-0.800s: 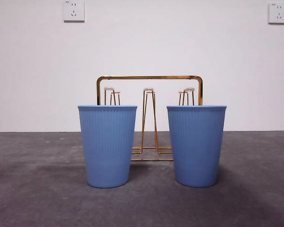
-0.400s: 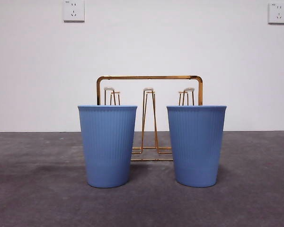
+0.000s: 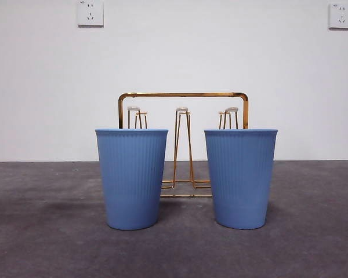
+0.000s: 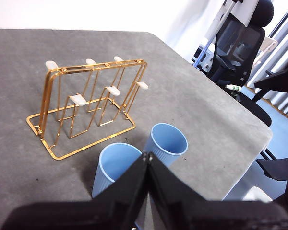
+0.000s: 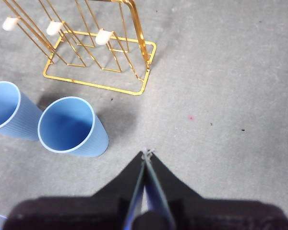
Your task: Pick up cup 1,put cup 1 in the cup rack,pick up cup 2,put cup 2 in the cup rack
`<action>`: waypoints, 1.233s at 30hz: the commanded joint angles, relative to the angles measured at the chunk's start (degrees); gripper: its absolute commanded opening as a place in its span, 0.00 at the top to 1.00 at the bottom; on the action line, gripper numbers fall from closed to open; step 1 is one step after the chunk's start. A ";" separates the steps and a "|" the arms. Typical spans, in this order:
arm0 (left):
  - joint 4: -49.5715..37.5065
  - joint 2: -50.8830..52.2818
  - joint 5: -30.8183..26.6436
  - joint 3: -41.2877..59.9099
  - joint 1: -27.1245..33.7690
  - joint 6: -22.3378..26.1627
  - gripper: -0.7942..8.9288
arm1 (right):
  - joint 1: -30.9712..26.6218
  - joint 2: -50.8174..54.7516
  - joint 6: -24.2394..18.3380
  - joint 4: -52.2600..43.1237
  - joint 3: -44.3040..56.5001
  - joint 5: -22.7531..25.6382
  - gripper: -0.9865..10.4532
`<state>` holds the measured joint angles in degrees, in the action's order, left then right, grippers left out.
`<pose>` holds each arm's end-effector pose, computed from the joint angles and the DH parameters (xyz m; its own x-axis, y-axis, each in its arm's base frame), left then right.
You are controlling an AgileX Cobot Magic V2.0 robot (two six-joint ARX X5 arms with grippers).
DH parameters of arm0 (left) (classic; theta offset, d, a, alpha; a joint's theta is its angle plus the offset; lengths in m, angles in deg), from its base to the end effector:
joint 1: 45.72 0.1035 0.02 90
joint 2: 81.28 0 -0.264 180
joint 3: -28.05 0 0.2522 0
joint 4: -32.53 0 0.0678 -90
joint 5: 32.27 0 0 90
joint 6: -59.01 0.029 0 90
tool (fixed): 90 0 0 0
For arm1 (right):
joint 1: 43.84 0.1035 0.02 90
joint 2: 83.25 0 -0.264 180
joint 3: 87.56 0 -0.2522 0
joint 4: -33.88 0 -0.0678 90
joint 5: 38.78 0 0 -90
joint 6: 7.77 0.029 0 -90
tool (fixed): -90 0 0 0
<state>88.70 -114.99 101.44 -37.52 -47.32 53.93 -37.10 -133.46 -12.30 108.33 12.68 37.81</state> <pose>0.0949 -0.0227 0.3466 0.6392 -0.7091 -0.2976 0.6107 0.7032 -0.3640 0.1367 0.0229 0.3630 0.6570 0.3112 -0.6866 -0.3318 0.9372 0.1072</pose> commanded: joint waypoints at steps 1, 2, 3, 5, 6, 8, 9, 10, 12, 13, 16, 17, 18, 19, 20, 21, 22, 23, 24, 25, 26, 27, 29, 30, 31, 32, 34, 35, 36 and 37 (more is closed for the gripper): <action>-0.07 -0.28 0.26 0.04 -0.35 0.50 0.74 | 0.04 -0.28 -0.04 -0.42 -0.35 -1.44 0.77; -0.04 -0.33 0.26 0.04 -0.37 0.37 0.63 | 0.04 -0.37 -0.02 -0.52 -0.37 -2.40 0.70; -0.04 -0.42 0.28 0.04 -0.37 0.35 0.47 | 0.04 -0.66 0.02 -0.74 -0.39 -3.89 0.61; -0.04 -0.59 0.39 0.04 -0.42 0.35 0.30 | 0.04 -1.05 0.02 -0.83 -0.42 -5.84 0.50; -0.04 -0.68 0.44 0.04 -0.55 0.28 0.27 | 0.04 -1.33 0.02 -0.83 -0.42 -6.54 0.47; -0.02 -0.96 0.50 0.04 -0.87 -0.07 0.27 | 0.11 -1.95 0.02 -0.72 -0.50 -7.43 0.47; -0.02 -1.09 0.79 0.04 -1.07 -0.20 0.27 | 0.26 -2.36 0.02 -0.70 -0.57 -7.85 0.47; -0.07 -1.40 1.31 0.04 -1.22 -0.24 0.27 | 0.55 -2.75 0.04 -0.70 -0.66 -7.85 0.47; -0.26 -1.84 1.73 0.04 -1.51 -0.24 0.27 | 1.14 -3.58 0.07 -0.68 -0.96 -7.85 0.47; -0.42 -2.10 1.73 0.04 -1.62 -0.24 0.27 | 1.36 -3.85 0.04 -0.70 -1.03 -7.87 0.47; -0.50 -2.80 1.75 -0.04 -1.95 -0.24 0.27 | 2.27 -5.22 0.26 -0.79 -1.40 -7.85 0.47; -0.61 -2.97 1.75 -0.07 -2.08 -0.22 0.27 | 2.62 -5.79 0.50 -0.87 -1.51 -7.80 0.47; -0.81 -3.19 1.81 -0.07 -2.29 -0.24 0.27 | 3.23 -6.73 0.61 -0.87 -1.73 -7.78 0.47; -0.98 -3.37 2.08 -0.07 -2.47 -0.24 0.27 | 3.82 -7.45 0.96 -0.94 -1.84 -7.78 0.47; -1.33 -3.52 2.95 -0.07 -2.64 -0.24 0.27 | 4.61 -8.50 1.40 -1.11 -1.95 -7.67 0.47; -1.55 -3.58 3.72 -0.07 -2.78 -0.24 0.27 | 5.35 -9.46 1.53 -1.22 -2.05 -7.56 0.47; -1.84 -3.67 4.66 -0.07 -2.97 -0.24 0.27 | 6.27 -10.71 1.55 -1.38 -2.12 -7.41 0.47; -2.12 -3.85 5.25 -0.09 -3.08 -0.26 0.27 | 7.17 -11.85 1.75 -1.73 -2.12 -7.15 0.47; -2.36 -3.96 5.99 -0.11 -3.26 -0.24 0.27 | 8.44 -13.55 2.34 -2.49 -2.12 -6.56 0.47; -2.56 -4.00 6.32 -0.11 -3.37 -0.24 0.27 | 9.49 -14.84 2.93 -3.15 -2.12 -5.92 0.47; -2.73 -4.13 6.43 -0.11 -3.50 -0.24 0.27 | 10.54 -16.22 3.10 -3.85 -2.12 -5.16 0.47; -2.86 -4.17 6.45 -0.11 -3.65 -0.24 0.27 | 11.91 -18.08 3.15 -4.68 -2.14 -4.02 0.47; -2.84 -4.17 6.84 -0.11 -3.85 -0.24 0.27 | 13.68 -20.92 3.58 -5.70 -2.16 -2.01 0.47; -2.86 -4.17 7.54 -0.11 -3.93 -0.26 0.27 | 14.58 -22.64 3.93 -6.25 -2.21 -1.14 0.47; -2.91 -4.17 8.09 -0.11 -4.02 -0.31 0.27 | 15.32 -24.30 4.39 -6.86 -2.21 -0.42 0.47; -2.97 -4.17 8.46 -0.11 -4.09 -0.42 0.27 | 15.89 -25.75 4.50 -7.34 -2.21 0.09 0.47; -3.10 -4.17 9.09 -0.11 -4.09 -0.46 0.27 | 16.94 -28.89 4.59 -8.41 -2.21 1.09 0.47; -3.10 -4.17 9.22 -0.11 -4.11 -0.46 0.27 | 17.31 -30.16 4.59 -8.79 -2.21 1.38 0.47; -3.08 -4.17 9.22 -0.11 -4.13 -0.46 0.27 | 17.73 -31.58 4.61 -9.25 -2.21 1.55 0.47; -3.08 -4.17 9.22 -0.11 -4.13 -0.46 0.27 | 18.05 -32.92 4.66 -9.77 -2.21 1.66 0.47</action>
<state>86.21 -119.19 110.31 -37.52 -51.21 53.43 -19.31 -165.42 -8.32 98.97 10.71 39.29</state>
